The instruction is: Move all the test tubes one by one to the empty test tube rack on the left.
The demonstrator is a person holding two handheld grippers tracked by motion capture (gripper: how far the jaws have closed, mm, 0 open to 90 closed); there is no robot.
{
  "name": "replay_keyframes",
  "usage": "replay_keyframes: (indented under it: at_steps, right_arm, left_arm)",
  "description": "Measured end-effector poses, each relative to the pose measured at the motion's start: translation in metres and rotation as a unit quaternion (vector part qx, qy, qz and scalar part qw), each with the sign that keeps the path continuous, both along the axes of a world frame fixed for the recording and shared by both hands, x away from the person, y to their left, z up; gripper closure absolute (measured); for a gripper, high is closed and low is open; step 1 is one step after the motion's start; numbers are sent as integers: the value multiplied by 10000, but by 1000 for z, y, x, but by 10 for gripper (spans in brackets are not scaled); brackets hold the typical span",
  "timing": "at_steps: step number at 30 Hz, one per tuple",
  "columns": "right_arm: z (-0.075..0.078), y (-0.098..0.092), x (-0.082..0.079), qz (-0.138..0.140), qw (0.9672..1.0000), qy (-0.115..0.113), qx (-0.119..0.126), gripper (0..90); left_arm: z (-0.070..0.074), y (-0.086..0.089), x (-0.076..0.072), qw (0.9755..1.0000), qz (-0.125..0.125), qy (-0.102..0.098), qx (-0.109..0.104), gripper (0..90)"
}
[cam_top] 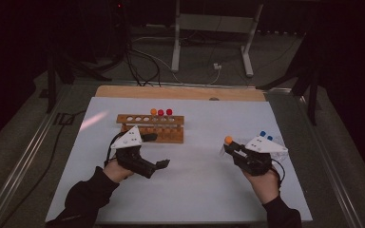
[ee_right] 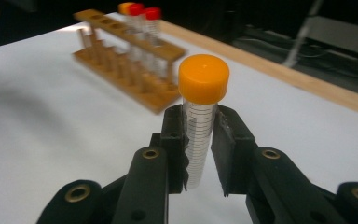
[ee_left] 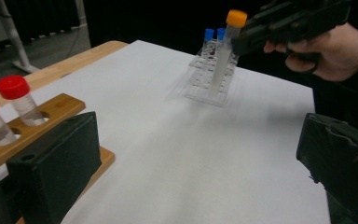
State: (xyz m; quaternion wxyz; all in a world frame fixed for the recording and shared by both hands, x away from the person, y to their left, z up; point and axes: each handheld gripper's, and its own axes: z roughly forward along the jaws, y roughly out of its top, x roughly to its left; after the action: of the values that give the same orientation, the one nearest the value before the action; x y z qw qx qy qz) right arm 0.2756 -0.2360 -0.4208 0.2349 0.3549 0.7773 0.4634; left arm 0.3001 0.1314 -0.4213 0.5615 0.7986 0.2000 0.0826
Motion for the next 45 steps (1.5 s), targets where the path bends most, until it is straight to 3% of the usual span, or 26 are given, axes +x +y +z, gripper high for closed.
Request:
replay_keyframes:
  at_steps: [9,22,27,33,37,45]
  right_arm:
    - [-8,32,-3,561,9982,205,-41,745]
    - [-12,66,-13,1230,9919,310,-65,744]
    - [-13,78,-18,1472,9885,345,-88,745]
    - [-15,89,-21,1678,9850,387,-122,744]
    - [-15,94,-23,1737,9839,395,-124,744]
    - [-15,96,-24,1785,9830,415,-133,745]
  left_arm:
    - [2,-11,-5,9998,-148,40,90,6]
    - [6,-19,-12,9994,-329,55,40,16]
    - [6,-24,-17,9989,-457,-1,51,81]
    - [4,-30,-21,9984,-553,-74,69,241]
    - [0,-35,-22,9980,-531,-244,226,335]
    - [-3,-41,-23,9975,-585,-313,237,535]
